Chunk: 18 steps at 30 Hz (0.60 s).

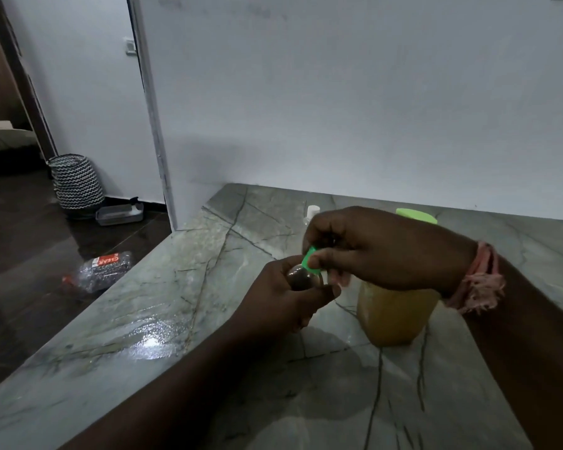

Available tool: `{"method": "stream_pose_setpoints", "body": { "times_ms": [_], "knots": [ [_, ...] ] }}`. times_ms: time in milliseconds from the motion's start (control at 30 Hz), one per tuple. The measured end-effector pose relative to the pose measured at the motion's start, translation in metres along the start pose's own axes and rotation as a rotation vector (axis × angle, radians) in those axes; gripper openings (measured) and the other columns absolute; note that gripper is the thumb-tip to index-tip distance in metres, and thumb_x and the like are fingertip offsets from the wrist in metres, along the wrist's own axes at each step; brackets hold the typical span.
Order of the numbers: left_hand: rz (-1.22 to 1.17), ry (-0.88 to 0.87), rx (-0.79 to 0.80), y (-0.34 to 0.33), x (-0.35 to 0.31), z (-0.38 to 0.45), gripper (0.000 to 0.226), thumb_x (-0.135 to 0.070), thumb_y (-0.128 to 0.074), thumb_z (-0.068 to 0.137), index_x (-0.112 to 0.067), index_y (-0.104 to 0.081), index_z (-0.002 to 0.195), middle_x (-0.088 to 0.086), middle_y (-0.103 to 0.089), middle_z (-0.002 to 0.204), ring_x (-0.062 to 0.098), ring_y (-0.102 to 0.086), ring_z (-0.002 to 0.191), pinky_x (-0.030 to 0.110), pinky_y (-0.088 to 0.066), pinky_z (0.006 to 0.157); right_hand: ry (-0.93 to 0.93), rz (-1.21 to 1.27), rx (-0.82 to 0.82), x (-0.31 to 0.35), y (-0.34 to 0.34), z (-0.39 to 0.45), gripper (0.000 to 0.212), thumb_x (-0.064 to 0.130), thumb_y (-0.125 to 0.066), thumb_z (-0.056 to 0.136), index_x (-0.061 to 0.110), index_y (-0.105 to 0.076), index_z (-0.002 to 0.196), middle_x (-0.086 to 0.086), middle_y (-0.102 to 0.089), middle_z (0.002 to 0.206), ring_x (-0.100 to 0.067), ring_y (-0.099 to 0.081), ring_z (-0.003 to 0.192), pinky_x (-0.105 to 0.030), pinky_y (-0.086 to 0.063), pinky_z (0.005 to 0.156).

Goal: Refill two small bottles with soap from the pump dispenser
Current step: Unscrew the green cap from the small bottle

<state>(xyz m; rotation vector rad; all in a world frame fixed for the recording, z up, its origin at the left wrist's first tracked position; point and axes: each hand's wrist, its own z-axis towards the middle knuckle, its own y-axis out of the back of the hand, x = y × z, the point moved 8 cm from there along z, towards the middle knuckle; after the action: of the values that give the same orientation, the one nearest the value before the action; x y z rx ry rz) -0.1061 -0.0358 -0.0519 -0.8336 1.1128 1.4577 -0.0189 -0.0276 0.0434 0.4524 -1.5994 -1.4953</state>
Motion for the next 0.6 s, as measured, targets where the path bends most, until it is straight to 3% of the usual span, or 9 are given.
{"method": "stream_pose_setpoints", "body": {
  "times_ms": [67, 133, 200, 233, 300, 367, 433, 500, 600],
  "knots": [
    [-0.023, 0.014, -0.008, 0.001, 0.001, 0.002, 0.020, -0.021, -0.076, 0.086, -0.009, -0.063, 0.076, 0.002, -0.059, 0.051, 0.014, -0.054, 0.042, 0.027, -0.046, 0.046, 0.078, 0.041, -0.002, 0.003, 0.006, -0.003, 0.024, 0.013, -0.064, 0.091, 0.032, -0.065, 0.105, 0.012, -0.067, 0.101, -0.004, -0.066, 0.092, -0.036, -0.057, 0.081],
    [-0.017, -0.002, -0.028, 0.002, -0.001, 0.003, 0.019, -0.022, -0.076, 0.086, -0.013, -0.062, 0.077, 0.002, -0.060, 0.052, 0.014, -0.054, 0.042, 0.027, -0.045, 0.046, 0.003, 0.073, -0.064, -0.002, 0.009, -0.003, 0.028, 0.028, -0.069, 0.088, 0.035, -0.060, 0.114, 0.014, -0.064, 0.108, -0.002, -0.064, 0.094, -0.027, -0.056, 0.080],
    [0.007, -0.016, -0.052, 0.003, -0.001, 0.003, 0.020, -0.024, -0.077, 0.085, -0.015, -0.061, 0.076, 0.002, -0.061, 0.053, 0.016, -0.055, 0.044, 0.028, -0.046, 0.047, -0.115, -0.068, -0.184, -0.008, 0.011, 0.001, 0.027, 0.053, -0.062, 0.088, 0.032, -0.063, 0.105, 0.011, -0.065, 0.091, -0.001, -0.062, 0.076, -0.024, -0.052, 0.065],
    [0.016, -0.016, -0.062, 0.004, 0.000, 0.003, 0.022, -0.025, -0.077, 0.085, -0.014, -0.061, 0.075, 0.003, -0.061, 0.054, 0.017, -0.056, 0.044, 0.028, -0.047, 0.047, -0.139, -0.164, -0.227, -0.006, 0.011, 0.003, 0.030, 0.055, -0.057, 0.090, 0.027, -0.067, 0.095, 0.009, -0.064, 0.080, -0.003, -0.061, 0.067, -0.027, -0.050, 0.060],
    [0.023, -0.010, -0.073, 0.005, 0.002, 0.004, 0.021, -0.025, -0.078, 0.084, -0.015, -0.062, 0.076, 0.004, -0.062, 0.055, 0.017, -0.056, 0.045, 0.028, -0.047, 0.047, -0.110, -0.205, -0.220, -0.001, 0.005, 0.007, 0.028, 0.043, -0.054, 0.097, 0.023, -0.070, 0.088, 0.008, -0.063, 0.073, -0.004, -0.061, 0.063, -0.033, -0.053, 0.062],
    [-0.003, -0.012, -0.077, 0.008, 0.003, 0.005, 0.019, -0.024, -0.078, 0.084, -0.016, -0.063, 0.078, 0.004, -0.062, 0.056, 0.017, -0.056, 0.045, 0.028, -0.046, 0.047, -0.057, -0.104, -0.143, 0.003, 0.004, 0.005, 0.012, 0.027, -0.056, 0.097, 0.030, -0.067, 0.100, 0.013, -0.063, 0.086, -0.001, -0.062, 0.074, -0.026, -0.053, 0.067],
    [-0.037, 0.000, -0.081, 0.011, 0.004, 0.006, 0.021, -0.024, -0.078, 0.083, -0.013, -0.061, 0.079, 0.003, -0.062, 0.057, 0.018, -0.056, 0.045, 0.028, -0.047, 0.046, -0.008, -0.020, -0.112, 0.004, 0.008, 0.001, 0.025, 0.012, -0.058, 0.094, 0.035, -0.065, 0.099, 0.017, -0.062, 0.097, 0.001, -0.062, 0.085, -0.025, -0.055, 0.074],
    [-0.039, 0.003, -0.093, 0.012, 0.004, 0.007, 0.024, -0.025, -0.079, 0.082, -0.011, -0.061, 0.079, 0.004, -0.062, 0.059, 0.018, -0.057, 0.047, 0.029, -0.048, 0.047, 0.005, 0.050, -0.195, 0.004, 0.016, -0.003, 0.030, 0.006, -0.060, 0.091, 0.035, -0.065, 0.098, 0.017, -0.062, 0.100, 0.000, -0.063, 0.088, -0.029, -0.057, 0.078],
    [-0.049, -0.007, -0.196, 0.021, 0.006, 0.008, 0.025, -0.026, -0.079, 0.082, -0.009, -0.062, 0.085, 0.006, -0.064, 0.065, 0.018, -0.059, 0.053, 0.031, -0.051, 0.051, -0.060, 0.141, -0.381, -0.002, 0.021, -0.007, 0.036, 0.011, -0.060, 0.090, 0.036, -0.059, 0.116, 0.013, -0.059, 0.108, -0.004, -0.064, 0.087, -0.031, -0.057, 0.077]
  ]
}}
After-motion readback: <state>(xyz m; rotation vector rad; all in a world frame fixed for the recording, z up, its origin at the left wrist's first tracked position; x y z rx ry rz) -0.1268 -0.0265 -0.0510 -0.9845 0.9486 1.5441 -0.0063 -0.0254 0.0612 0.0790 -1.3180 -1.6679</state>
